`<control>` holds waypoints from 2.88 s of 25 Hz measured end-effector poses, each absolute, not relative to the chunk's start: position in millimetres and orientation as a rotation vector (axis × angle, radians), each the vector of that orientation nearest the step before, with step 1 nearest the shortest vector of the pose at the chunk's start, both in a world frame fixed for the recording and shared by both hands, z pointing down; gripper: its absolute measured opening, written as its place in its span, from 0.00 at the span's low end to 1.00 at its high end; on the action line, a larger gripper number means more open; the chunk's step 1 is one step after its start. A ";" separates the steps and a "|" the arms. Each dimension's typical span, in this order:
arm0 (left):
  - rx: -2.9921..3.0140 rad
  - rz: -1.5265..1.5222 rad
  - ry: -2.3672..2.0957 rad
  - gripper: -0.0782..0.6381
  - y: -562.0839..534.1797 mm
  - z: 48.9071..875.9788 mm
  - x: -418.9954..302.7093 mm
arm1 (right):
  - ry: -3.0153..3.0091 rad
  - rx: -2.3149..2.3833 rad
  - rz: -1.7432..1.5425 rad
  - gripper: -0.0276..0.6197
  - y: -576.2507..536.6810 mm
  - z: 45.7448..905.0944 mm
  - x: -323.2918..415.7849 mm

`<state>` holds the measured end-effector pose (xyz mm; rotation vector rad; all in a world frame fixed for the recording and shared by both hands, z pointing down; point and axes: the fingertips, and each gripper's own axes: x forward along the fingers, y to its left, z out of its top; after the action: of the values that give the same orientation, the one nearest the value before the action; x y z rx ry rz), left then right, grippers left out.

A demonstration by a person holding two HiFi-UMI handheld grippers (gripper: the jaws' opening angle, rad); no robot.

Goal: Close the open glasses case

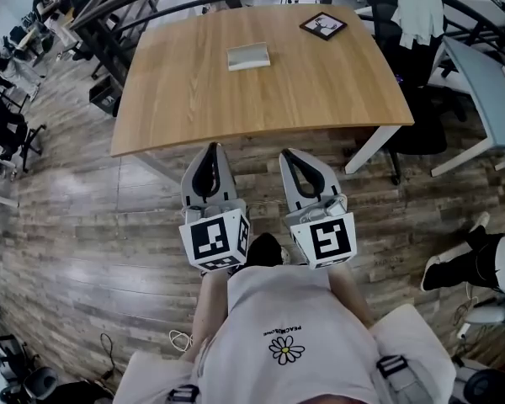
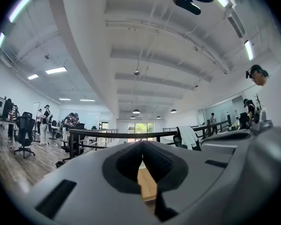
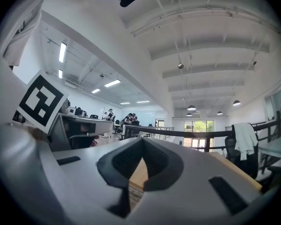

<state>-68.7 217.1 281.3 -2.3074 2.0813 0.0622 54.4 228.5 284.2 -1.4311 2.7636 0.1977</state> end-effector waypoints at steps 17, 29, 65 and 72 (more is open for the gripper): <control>-2.331 0.116 2.062 0.13 123.1 288.7 -77.3 | 2.802 -1.443 0.300 0.05 142.6 293.4 46.6; -2.317 0.218 2.049 0.13 -27.8 278.7 -123.3 | 2.823 -1.441 0.216 0.05 -17.4 292.6 13.7; -2.399 0.119 2.055 0.13 -227.5 284.2 -128.0 | 2.761 -1.510 0.184 0.05 -222.8 282.4 9.9; -2.472 0.061 2.010 0.21 -241.3 290.1 -117.1 | 2.758 -1.511 0.152 0.05 -227.5 286.3 13.2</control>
<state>-117.1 -241.3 290.1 -2.4721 2.0099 0.0608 13.2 -227.5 286.3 -1.5111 2.7577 0.1518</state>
